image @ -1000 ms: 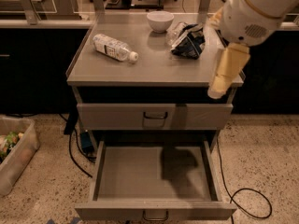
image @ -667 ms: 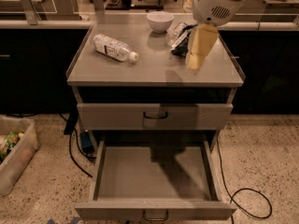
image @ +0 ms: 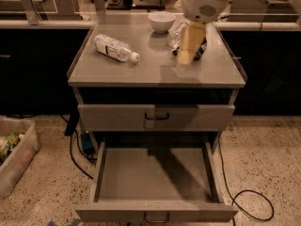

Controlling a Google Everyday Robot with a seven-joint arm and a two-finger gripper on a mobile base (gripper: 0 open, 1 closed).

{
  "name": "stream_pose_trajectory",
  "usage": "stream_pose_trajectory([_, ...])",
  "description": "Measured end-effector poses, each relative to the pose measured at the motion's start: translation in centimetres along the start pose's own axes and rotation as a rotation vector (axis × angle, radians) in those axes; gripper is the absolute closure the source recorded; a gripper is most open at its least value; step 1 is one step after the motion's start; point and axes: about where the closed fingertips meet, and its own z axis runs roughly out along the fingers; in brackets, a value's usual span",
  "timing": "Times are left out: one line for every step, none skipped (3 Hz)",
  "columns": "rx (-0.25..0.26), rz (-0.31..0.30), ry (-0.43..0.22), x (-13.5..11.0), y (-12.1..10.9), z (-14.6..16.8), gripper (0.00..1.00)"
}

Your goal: Place blue plastic bottle into middle drawer

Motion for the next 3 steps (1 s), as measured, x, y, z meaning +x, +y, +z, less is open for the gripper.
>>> stream_pose_trajectory([-0.043,-0.025,0.027,-1.9,-4.8,6.1,0.0])
stream_pose_trajectory([-0.066,-0.028,0.036,-4.6,-8.2,11.2,0.0])
stream_pose_trajectory([-0.018,-0.021,0.014,-5.3,-10.3,10.9,0.0])
